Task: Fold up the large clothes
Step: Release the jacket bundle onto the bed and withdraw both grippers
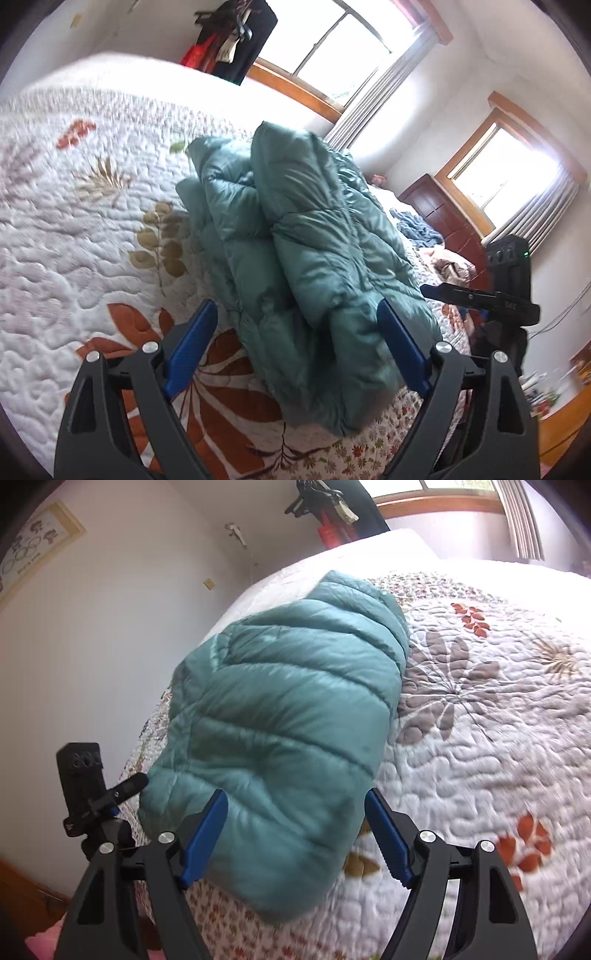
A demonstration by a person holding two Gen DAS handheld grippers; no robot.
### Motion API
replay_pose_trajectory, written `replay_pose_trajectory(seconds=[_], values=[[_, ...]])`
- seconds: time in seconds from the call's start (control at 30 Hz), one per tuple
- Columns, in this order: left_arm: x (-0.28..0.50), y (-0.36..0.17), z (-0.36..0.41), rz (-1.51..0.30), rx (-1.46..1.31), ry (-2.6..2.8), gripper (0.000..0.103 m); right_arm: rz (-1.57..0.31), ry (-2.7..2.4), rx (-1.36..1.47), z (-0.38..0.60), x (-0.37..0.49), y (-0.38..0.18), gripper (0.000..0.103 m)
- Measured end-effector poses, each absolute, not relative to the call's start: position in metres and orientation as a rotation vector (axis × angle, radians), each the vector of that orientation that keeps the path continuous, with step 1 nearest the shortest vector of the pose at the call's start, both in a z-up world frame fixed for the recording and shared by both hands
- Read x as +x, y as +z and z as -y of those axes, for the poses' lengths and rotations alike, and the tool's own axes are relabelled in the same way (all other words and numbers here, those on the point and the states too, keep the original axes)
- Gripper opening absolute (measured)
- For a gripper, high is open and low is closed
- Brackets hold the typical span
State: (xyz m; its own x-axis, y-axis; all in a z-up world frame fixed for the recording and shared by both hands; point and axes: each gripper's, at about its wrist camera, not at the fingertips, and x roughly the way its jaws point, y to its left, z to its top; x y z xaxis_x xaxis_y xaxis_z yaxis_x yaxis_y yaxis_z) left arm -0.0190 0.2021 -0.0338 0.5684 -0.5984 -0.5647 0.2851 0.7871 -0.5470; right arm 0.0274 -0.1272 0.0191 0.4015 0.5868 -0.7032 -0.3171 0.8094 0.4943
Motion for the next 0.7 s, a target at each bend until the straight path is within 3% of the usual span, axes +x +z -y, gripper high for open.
replay_pose_trajectory(seconds=[0.33,0.6,0.7], values=[[-0.039,-0.042,-0.202,-0.848,-0.299,-0.496,0.088,-1.086,0.511,0.236,0.140,-0.004,-0.009,0.077],[-0.039,-0.060,-0.213,-0.901,-0.356,-0.488,0.088,-1.085,0.487,0.240,0.145,-0.007,-0.016,0.079],[-0.049,-0.049,-0.215,-0.878,-0.321,-0.456,0.090,-1.023,0.431,0.196,0.148,-0.018,-0.003,0.094]])
